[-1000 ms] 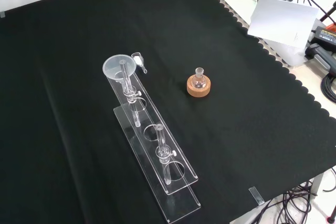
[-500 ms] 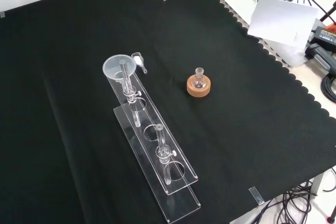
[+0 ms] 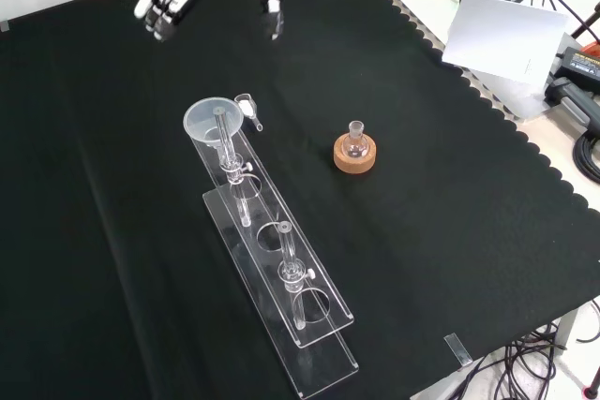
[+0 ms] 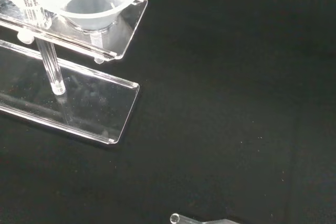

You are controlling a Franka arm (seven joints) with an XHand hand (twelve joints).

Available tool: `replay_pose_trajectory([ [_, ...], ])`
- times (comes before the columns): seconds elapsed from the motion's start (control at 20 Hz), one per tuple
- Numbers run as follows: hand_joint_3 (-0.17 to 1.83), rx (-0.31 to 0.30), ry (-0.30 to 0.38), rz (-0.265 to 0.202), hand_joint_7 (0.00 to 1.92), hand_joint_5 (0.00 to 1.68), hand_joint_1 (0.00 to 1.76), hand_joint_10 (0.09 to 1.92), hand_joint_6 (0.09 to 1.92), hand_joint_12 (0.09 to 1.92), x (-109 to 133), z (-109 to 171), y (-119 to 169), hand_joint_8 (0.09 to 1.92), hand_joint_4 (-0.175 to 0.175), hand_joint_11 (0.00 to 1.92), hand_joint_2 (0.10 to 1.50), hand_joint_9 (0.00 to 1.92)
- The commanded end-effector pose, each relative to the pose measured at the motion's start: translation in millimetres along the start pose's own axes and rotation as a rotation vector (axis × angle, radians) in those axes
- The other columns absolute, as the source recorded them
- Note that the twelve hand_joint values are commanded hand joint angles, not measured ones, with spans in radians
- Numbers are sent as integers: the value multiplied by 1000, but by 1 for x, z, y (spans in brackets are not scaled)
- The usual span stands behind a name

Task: Pick up the funnel from the transparent funnel stand.

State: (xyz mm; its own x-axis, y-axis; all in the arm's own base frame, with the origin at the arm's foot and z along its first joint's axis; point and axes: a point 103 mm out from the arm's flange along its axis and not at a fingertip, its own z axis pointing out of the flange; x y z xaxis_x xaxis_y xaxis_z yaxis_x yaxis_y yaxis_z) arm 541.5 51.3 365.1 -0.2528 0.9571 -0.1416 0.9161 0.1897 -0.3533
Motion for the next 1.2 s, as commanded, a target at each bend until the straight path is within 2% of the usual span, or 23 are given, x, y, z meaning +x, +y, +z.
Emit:
replay_pose_trajectory([
  [0.05, 12, 74, -36, -46, 46, 0, 547, 164, 87, 667, 13, 13, 46, 212, 9, 0, 617, 0],
  [0.4, 10, 116, -50, -73, 21, 0, 547, 144, 87, 618, 21, 30, 75, 254, 9, 0, 620, 0],
  [0.75, 7, 140, -35, -65, 20, 0, 548, 170, 87, 587, 27, 50, 85, 335, 6, 0, 622, 0],
  [0.95, 3, 144, -29, -66, 26, 0, 551, 328, 87, 736, 38, 60, 95, 452, 3, 0, 622, 0],
  [1.2, 3, 150, -25, -61, 14, 0, 560, 387, 87, 870, 40, 66, 104, 517, 4, 0, 625, 0],
])
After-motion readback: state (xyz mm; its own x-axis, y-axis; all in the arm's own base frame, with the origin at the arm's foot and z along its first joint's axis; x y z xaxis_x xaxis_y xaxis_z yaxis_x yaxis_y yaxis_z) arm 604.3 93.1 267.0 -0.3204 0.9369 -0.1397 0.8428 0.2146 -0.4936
